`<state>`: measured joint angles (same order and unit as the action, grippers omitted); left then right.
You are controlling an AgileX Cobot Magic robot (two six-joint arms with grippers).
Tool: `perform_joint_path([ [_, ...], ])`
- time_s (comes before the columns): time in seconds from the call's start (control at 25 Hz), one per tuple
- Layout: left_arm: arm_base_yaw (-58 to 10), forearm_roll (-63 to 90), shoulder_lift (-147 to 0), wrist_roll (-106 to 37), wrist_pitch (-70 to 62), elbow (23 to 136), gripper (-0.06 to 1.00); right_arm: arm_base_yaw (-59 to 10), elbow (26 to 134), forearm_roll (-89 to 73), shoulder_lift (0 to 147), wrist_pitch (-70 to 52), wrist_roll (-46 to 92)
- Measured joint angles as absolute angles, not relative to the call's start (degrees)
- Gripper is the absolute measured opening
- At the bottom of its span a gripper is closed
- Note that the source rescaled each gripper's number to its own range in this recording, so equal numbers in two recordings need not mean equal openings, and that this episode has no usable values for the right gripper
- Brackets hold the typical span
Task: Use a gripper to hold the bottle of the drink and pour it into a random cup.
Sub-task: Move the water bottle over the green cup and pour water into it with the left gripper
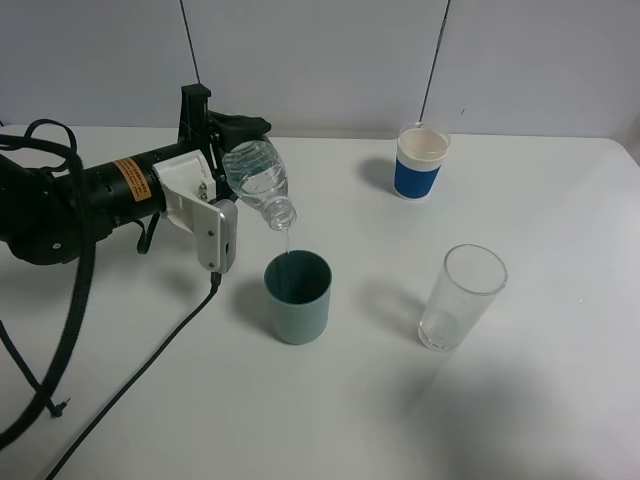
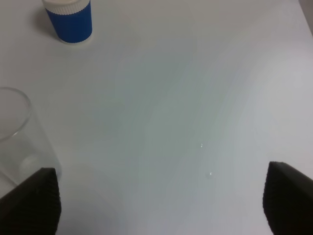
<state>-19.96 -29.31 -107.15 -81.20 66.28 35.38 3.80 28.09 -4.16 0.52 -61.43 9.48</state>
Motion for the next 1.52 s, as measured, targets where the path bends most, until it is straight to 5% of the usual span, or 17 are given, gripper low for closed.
perform_joint_path([
  [1.52,-19.96,-27.28,-107.15,-85.90,66.28,35.38,0.07,3.80,28.09,-4.16,0.52,-61.43,9.48],
])
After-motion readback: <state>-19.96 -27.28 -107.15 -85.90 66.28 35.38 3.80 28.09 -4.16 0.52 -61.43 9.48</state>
